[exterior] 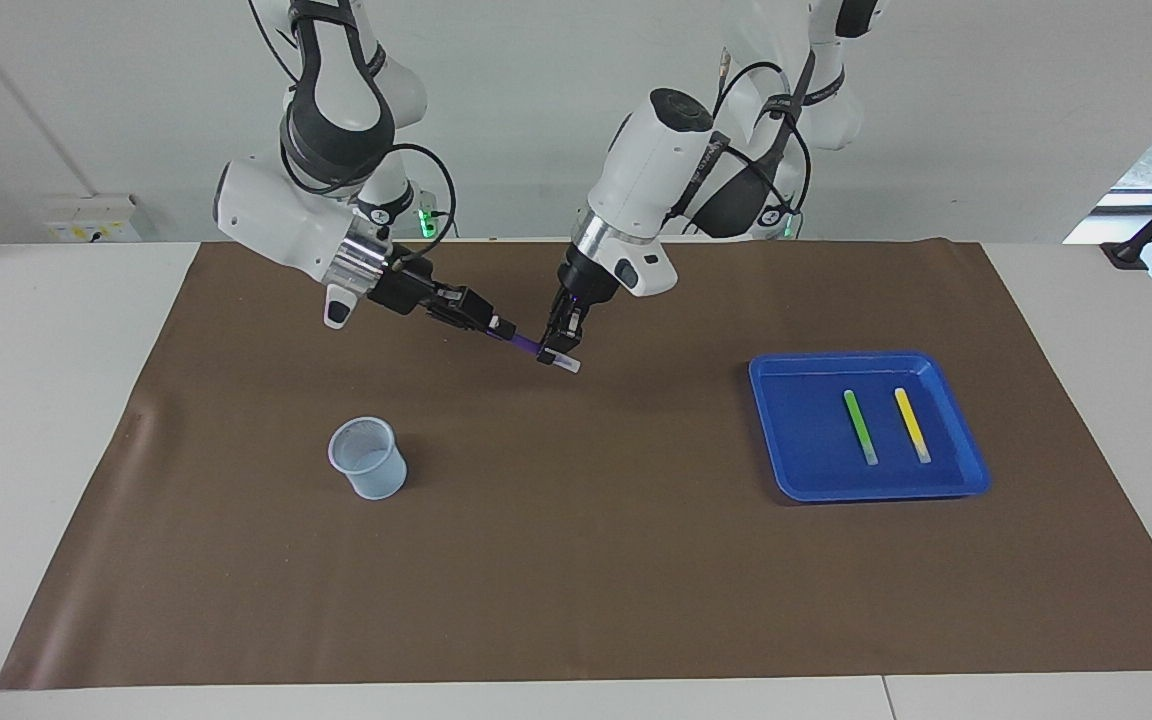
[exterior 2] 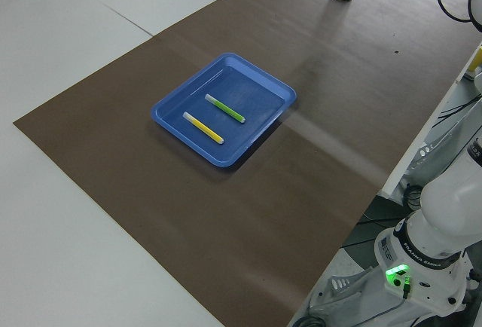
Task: Transfer and insert pens with both arms
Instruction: 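Grasp the purple pen's free end with the right gripper, then carry the pen to the cup with the right gripper while the left withdraws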
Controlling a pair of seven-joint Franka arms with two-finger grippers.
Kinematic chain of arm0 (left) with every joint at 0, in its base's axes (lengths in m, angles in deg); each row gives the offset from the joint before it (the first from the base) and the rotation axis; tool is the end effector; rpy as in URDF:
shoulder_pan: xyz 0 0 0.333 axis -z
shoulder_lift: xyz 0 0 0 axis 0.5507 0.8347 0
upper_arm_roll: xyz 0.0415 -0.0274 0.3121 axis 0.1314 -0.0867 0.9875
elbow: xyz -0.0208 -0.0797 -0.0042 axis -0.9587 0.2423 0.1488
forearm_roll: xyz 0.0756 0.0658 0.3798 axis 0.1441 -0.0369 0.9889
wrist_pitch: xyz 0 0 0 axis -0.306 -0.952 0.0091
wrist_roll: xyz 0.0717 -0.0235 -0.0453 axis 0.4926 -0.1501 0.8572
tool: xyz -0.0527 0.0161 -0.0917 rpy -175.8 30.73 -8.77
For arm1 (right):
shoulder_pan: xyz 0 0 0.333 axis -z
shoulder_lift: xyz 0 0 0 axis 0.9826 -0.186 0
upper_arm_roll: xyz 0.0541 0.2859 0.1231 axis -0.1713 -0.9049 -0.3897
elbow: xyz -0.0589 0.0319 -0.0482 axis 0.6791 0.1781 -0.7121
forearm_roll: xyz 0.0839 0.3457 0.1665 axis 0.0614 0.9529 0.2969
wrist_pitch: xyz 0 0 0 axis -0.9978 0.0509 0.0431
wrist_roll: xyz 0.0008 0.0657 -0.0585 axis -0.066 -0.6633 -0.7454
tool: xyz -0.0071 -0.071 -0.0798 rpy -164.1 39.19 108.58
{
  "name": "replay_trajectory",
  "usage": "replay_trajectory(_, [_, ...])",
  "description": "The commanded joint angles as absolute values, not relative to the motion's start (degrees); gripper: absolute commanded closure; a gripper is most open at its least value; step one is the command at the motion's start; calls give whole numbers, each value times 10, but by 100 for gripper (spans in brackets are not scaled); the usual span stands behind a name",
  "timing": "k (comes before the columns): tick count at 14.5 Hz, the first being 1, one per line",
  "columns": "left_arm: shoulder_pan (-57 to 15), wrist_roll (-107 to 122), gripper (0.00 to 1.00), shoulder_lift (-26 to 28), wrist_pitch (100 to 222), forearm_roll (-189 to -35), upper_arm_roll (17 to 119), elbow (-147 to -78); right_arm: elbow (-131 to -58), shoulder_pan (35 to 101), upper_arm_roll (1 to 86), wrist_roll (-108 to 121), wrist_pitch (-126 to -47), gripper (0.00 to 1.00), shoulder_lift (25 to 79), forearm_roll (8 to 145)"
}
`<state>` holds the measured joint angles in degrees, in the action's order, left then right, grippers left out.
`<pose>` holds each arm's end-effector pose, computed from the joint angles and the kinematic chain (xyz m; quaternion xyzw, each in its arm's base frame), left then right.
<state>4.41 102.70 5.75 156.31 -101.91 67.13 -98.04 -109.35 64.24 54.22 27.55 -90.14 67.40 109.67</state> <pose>0.5031 -0.4480 0.5033 0.7554 0.6100 -0.0707 0.2288 0.5458 0.1531 0.4653 -0.8446 0.2693 0.0722 0.4570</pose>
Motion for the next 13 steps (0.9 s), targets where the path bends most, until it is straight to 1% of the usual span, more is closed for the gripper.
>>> replay_trajectory(1, [50,1008,0,62,1556,-1008,674,-980,-1084,655,538,279,-895,100,676,1106])
replay_trajectory(3, [44,945,0,62,1551,-984,674,-980,-1073,655,539,278,-890,100,673,1090])
replay_trajectory(5, [35,821,0,56,1528,-984,676,-996,-1056,662,539,278,-879,100,672,1016])
replay_trajectory(8, [-4,652,0,43,1509,-984,676,-1024,-975,684,539,268,-797,100,647,805])
replay_trajectory(10, [-26,559,0,37,1486,-984,676,-1038,-933,693,540,216,-755,100,631,696])
replay_trajectory(11, [-37,532,0,33,1485,-984,676,-1052,-917,695,540,177,-743,100,627,625])
replay_trajectory(13, [-63,454,0,19,1487,-983,677,-1084,-898,696,540,133,-749,100,617,542])
